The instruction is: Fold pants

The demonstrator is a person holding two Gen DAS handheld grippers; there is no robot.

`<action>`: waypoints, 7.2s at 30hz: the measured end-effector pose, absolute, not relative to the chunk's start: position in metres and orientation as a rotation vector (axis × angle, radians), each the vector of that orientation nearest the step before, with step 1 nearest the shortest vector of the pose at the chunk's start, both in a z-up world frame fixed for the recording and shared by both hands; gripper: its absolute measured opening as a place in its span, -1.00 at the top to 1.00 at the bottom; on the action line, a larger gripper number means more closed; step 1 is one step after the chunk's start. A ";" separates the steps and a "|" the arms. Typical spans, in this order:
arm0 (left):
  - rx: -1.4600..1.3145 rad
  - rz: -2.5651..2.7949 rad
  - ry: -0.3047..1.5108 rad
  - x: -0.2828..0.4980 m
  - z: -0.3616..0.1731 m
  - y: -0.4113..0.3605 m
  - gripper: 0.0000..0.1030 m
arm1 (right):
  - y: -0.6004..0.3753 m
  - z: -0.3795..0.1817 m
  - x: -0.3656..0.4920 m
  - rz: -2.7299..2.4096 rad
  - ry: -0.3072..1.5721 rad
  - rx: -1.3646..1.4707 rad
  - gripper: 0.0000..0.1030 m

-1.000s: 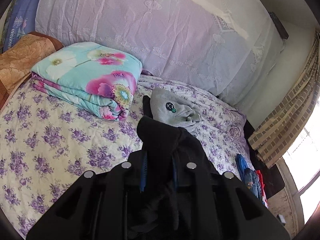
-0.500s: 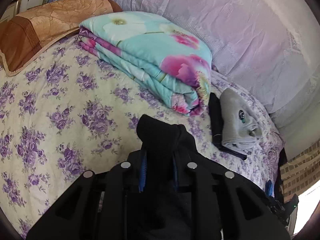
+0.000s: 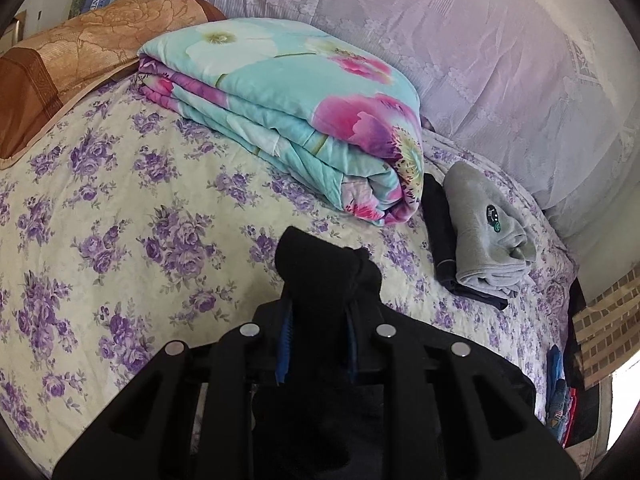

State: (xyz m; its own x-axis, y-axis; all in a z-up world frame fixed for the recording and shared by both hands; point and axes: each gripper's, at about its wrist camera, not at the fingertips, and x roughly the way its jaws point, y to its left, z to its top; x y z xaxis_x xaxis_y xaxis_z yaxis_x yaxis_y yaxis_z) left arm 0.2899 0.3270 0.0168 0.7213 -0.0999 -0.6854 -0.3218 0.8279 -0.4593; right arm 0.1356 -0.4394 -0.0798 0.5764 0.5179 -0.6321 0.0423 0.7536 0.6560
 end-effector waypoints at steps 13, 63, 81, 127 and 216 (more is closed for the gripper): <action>-0.607 0.123 0.567 0.209 0.096 0.342 0.61 | -0.452 0.035 0.186 0.324 0.552 0.546 0.87; -0.838 0.006 0.899 0.135 -0.072 0.361 -0.31 | -0.391 -0.016 0.074 0.363 0.793 0.399 -0.52; -0.935 0.028 0.762 0.090 -0.057 0.386 0.74 | -0.410 -0.084 -0.053 0.513 1.013 0.160 -0.60; -0.900 0.081 0.640 0.093 0.006 0.375 0.74 | -0.491 -0.022 0.118 0.087 0.783 0.580 -0.34; -0.981 0.201 0.800 0.098 -0.066 0.379 0.16 | -0.441 -0.089 0.220 0.315 0.804 0.932 0.87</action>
State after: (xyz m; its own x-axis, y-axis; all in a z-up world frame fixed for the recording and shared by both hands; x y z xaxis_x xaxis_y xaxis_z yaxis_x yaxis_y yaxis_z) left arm 0.0977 0.3790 -0.0658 0.7038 -0.1910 -0.6843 -0.4921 0.5637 -0.6634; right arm 0.2205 -0.4409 -0.0889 0.6746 0.5635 -0.4769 0.0903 0.5782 0.8109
